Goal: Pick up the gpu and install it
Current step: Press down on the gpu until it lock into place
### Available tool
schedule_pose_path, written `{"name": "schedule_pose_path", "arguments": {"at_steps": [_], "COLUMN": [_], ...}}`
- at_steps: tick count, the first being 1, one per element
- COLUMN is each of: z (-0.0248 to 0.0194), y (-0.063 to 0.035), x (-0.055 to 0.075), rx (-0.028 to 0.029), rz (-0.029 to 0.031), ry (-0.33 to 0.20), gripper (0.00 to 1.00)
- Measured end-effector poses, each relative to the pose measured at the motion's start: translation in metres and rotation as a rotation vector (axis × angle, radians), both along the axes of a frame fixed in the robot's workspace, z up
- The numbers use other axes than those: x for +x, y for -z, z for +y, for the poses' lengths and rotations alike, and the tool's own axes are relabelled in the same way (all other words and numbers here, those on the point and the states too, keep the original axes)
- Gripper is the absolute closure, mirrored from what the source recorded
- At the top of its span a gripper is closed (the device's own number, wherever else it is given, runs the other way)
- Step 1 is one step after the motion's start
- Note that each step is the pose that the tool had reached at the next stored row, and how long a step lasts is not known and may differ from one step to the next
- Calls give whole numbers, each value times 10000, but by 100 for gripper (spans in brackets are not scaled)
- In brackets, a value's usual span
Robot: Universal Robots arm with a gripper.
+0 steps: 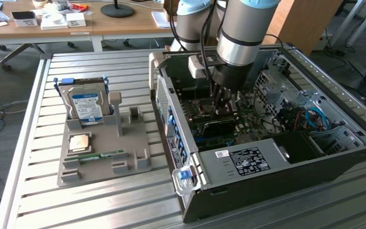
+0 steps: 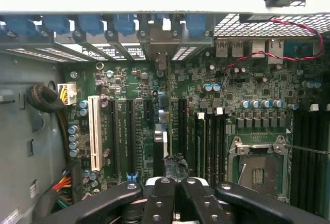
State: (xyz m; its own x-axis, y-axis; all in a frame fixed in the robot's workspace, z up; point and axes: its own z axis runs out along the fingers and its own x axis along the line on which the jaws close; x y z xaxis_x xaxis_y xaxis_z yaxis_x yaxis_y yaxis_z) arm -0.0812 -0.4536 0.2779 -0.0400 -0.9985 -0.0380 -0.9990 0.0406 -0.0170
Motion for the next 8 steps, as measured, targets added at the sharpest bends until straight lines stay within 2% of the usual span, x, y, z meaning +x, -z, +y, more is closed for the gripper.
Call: {"name": "schedule_pose_path", "arguments": {"at_steps": [8], "z": [8], "y": [96], "x": [1], "rx": [0], "rz": [1], "ry": [-3], "gripper": [89]}}
